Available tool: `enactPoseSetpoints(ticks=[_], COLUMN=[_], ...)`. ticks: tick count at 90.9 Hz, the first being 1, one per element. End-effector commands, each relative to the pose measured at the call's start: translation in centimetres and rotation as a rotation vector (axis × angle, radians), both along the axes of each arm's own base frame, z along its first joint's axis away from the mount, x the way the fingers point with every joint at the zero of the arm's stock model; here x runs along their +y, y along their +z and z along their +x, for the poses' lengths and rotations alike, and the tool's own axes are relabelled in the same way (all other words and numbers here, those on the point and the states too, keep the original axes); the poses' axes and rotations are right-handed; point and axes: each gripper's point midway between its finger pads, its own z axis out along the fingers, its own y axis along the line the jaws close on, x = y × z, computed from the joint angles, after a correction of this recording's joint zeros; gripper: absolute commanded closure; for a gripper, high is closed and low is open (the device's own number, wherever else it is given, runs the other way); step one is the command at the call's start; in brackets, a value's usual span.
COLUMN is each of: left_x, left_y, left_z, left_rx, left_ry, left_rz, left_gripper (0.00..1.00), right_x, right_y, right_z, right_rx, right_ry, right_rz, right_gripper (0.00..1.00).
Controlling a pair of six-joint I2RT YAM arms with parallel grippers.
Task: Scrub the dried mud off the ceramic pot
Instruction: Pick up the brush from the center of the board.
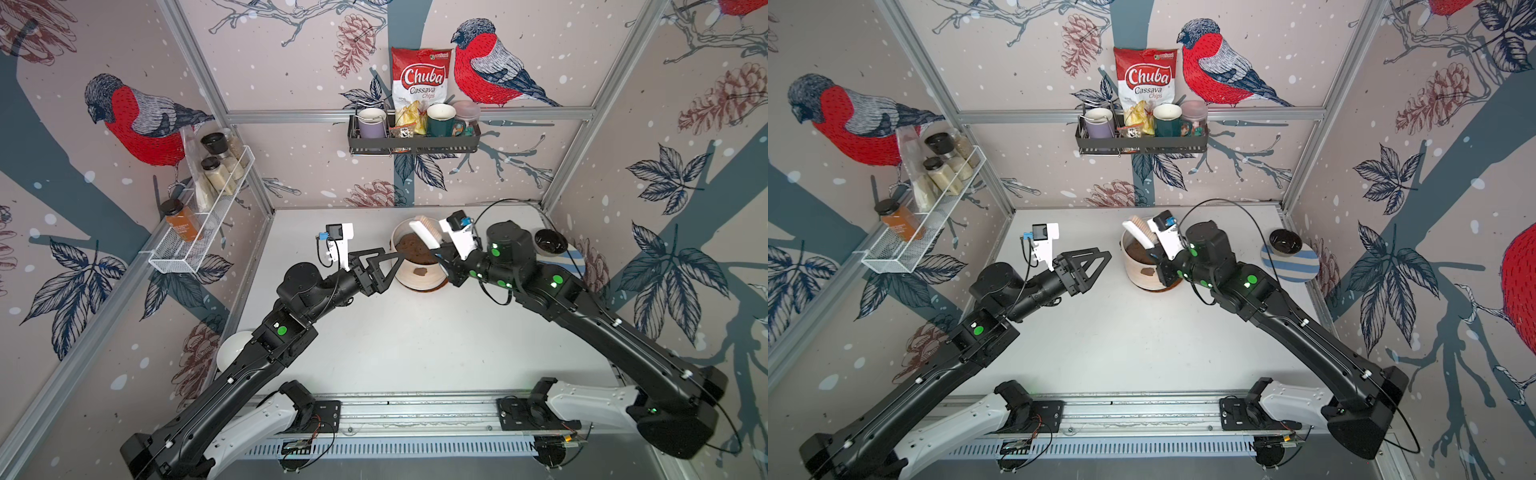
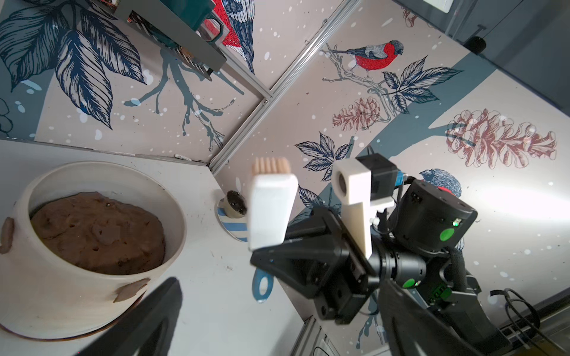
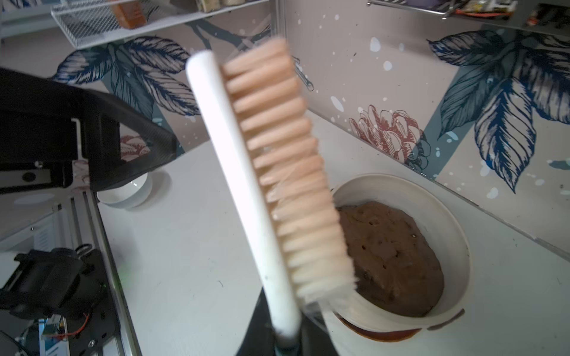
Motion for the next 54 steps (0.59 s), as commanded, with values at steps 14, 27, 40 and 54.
enactPoseSetpoints(ticks=[14,27,40,54], left_x=[1.2,2.7,3.6,4.2], left_y=[-1.4,-4.0,-3.6,-3.2], left_z=[1.4,2.8,3.0,2.9], left_rx=[0.059,0.131,0.127,0.137], left_ry=[0.111,0.233,0.279,0.304], left_rz=[-0.001,0.092,0.113,0.084], left_gripper=[0.05,0.07,0.15,0.31], right_x=[3.5,5.3,6.2,7.1], right_y=[0.3,0.7,0.9,0.7], right_z=[-1.2,-2.3,-2.3,-2.3], right_rx=[-0.096,-0.127,-0.134,-0.15], right_ry=[0.045,0.075,0.053,0.045], right_rz=[-0.072,-0.058,-0.026,-0.015], right_gripper=[1.0,1.0,1.0,1.0])
